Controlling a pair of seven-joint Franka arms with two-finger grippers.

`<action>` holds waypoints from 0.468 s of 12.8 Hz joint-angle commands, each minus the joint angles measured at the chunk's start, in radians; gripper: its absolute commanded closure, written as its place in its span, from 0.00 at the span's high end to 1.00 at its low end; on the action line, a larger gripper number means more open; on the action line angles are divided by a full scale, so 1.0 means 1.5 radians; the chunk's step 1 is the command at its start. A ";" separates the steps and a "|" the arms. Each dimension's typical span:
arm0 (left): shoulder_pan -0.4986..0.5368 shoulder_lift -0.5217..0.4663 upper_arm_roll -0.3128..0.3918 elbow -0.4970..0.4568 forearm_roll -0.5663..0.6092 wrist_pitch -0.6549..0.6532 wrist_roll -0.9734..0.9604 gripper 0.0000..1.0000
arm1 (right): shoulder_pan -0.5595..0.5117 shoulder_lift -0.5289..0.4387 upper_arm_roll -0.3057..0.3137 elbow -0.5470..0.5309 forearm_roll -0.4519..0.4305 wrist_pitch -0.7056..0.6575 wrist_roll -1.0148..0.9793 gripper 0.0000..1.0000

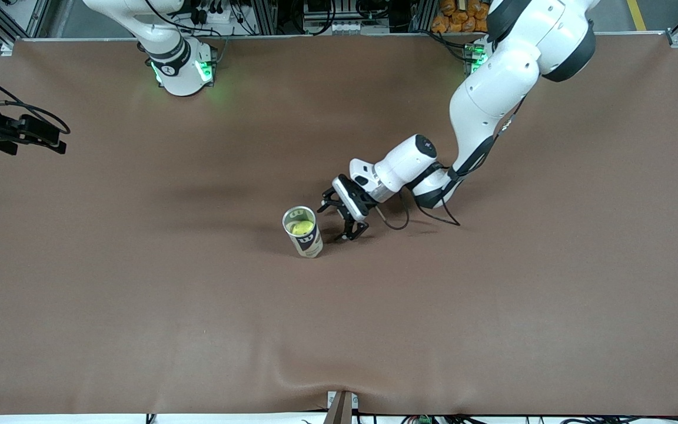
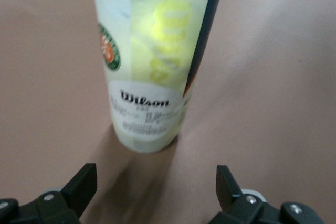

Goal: Insert tennis ball vertically with right arm
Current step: 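Set the tube down with the left gripper while the right gripper returns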

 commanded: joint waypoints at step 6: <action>0.119 -0.076 -0.005 -0.080 0.008 -0.009 -0.069 1.00 | -0.012 -0.023 0.009 0.020 -0.035 0.003 -0.020 1.00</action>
